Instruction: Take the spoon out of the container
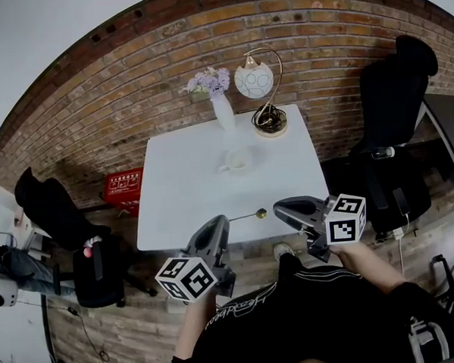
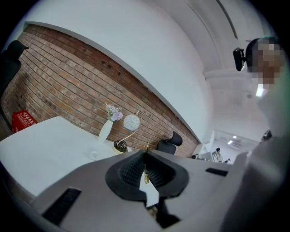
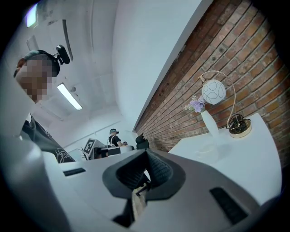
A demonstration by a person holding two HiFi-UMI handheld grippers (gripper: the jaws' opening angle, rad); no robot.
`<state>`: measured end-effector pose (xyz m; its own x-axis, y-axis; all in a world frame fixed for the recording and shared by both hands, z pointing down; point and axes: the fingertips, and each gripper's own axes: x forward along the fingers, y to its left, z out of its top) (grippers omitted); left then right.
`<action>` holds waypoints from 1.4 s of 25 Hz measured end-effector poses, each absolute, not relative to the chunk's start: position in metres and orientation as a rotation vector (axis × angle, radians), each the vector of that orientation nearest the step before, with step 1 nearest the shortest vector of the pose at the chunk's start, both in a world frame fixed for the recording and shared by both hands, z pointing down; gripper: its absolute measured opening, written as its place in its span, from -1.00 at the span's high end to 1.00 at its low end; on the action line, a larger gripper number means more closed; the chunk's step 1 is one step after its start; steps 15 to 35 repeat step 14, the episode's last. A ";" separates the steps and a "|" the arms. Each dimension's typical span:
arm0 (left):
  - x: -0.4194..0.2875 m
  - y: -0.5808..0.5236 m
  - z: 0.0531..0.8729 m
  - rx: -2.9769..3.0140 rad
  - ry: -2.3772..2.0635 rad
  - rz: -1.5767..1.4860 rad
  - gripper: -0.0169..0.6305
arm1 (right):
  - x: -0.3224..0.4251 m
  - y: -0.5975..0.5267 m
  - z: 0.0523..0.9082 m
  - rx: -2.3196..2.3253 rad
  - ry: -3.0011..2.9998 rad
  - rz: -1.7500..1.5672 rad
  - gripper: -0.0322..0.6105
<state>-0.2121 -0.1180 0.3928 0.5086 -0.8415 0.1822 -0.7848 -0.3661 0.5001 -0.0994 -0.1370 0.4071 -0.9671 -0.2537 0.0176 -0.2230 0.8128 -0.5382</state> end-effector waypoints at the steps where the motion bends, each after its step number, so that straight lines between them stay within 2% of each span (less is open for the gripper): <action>1: -0.212 -0.117 0.393 2.221 -1.326 -0.141 0.92 | -0.099 -0.136 0.407 -0.389 2.939 -0.861 0.91; 35: -0.209 -0.111 0.394 2.223 -1.326 -0.141 0.93 | -0.095 -0.131 0.406 -0.395 2.929 -0.854 0.91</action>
